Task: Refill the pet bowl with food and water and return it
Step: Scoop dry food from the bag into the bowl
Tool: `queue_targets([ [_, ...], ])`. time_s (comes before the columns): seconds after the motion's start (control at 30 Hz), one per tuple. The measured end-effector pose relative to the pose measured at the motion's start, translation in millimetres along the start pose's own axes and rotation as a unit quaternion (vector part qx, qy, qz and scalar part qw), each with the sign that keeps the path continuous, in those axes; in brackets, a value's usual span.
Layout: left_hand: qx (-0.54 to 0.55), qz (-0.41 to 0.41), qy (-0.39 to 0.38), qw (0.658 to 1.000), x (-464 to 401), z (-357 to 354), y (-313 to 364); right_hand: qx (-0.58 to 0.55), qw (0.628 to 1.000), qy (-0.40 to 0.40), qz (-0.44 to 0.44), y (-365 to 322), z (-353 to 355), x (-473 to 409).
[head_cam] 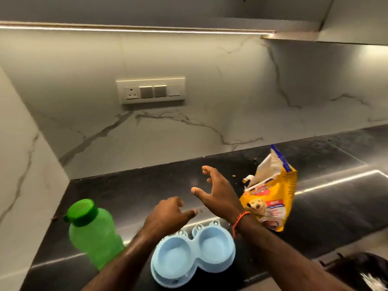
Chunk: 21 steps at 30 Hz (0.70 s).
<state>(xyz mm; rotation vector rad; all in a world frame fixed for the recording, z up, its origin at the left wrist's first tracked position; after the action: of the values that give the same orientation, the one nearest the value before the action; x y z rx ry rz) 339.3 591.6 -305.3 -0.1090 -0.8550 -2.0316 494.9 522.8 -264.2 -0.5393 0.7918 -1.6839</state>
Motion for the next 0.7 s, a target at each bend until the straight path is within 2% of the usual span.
queue_targets([
  [0.23, -0.031, -0.064, -0.034, 0.997, -44, -25, 76, 0.053, 0.993, 0.073, -0.074, 64, 85, 12],
  [0.33, -0.040, -0.083, -0.043, 0.995, -65, -36, 104, 0.106, 0.985, 0.075, -0.115, 92, 111, 13],
  [0.53, -0.035, -0.089, -0.058, 0.994, -104, -54, 149, 0.277, 0.945, -0.020, -0.171, 132, 138, 6],
  [0.7, -0.006, -0.092, -0.031, 0.995, -131, -60, 170, 0.357, 0.911, -0.109, -0.174, 141, 133, 0],
])
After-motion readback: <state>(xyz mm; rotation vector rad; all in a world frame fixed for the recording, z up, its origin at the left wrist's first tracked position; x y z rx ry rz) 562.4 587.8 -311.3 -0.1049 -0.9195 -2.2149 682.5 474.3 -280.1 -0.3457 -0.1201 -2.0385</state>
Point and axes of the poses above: each hand's wrist, its own x-axis away from the middle knuckle, its own z-axis out of the back of the hand, y = z × x, the point moved 6 cm from there along -x, towards the middle knuckle, and after that the axes turned 14 degrees about -y, right-handed, at the moved point
